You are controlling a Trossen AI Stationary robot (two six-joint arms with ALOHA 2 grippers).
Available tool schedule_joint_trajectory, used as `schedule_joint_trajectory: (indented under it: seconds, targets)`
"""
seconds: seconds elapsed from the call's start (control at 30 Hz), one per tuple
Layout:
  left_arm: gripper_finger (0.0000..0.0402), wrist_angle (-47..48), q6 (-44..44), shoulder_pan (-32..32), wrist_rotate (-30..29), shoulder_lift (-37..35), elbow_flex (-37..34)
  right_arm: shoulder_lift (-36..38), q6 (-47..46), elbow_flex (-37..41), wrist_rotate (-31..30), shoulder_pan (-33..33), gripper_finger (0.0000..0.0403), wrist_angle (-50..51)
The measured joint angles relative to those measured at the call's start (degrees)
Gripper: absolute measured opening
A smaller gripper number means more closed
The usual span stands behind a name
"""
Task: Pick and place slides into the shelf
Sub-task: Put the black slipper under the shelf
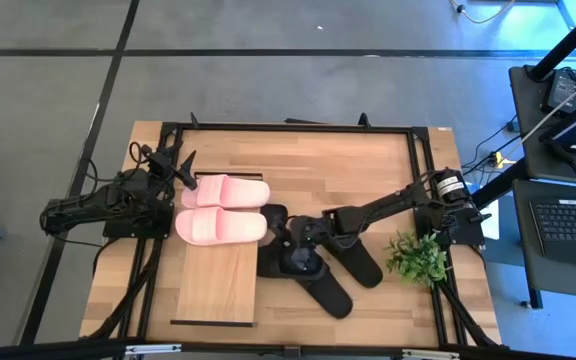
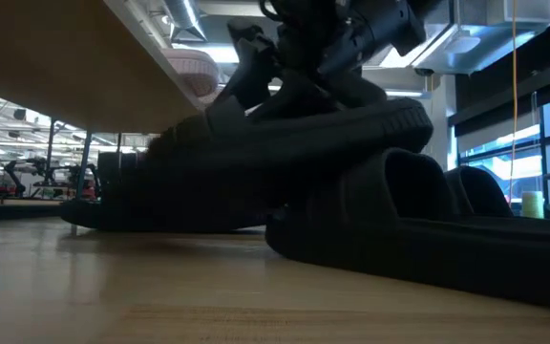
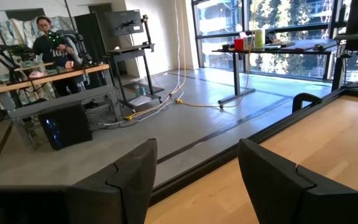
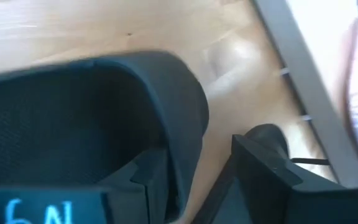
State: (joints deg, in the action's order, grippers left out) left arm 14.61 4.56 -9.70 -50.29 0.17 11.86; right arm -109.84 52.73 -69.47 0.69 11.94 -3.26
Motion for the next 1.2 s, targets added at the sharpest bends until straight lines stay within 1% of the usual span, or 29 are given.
schedule_joint_trajectory:
  seconds: [0.1, 0.43, 0.73, 0.93, 1.1, 1.2]
  targets:
    - [0.0217, 0.0, 0.02, 0.0, 0.01, 0.0, 0.0, -0.04, -0.77, -1.45, 0.04, 0.17, 0.0166, 2.88]
    - [0.0217, 0.02, 0.04, 0.0, 0.01, 0.0, 0.0, -0.04, -1.64, -3.48, 0.43, 0.61, 0.0166, 4.34]
    - [0.0217, 0.02, 0.06, -0.01, 0.0, 0.0, 0.0, 0.11, -6.84, -5.64, 0.44, 0.61, 0.0166, 9.19]
    - [0.0217, 0.14, 0.07, 0.01, 0.01, 0.01, 0.0, 0.2, -12.47, -11.57, -4.08, 1.17, 0.0166, 22.96]
    - [0.0217, 0.37, 0.07, -0.01, -0.01, 0.01, 0.0, 0.24, -19.18, -18.4, -4.13, 2.75, 0.0166, 41.15]
    - [0.0217, 0.38, 0.09, -0.01, -0.01, -0.01, 0.0, 1.07, -27.87, -20.96, -5.76, 3.64, 0.0166, 48.08]
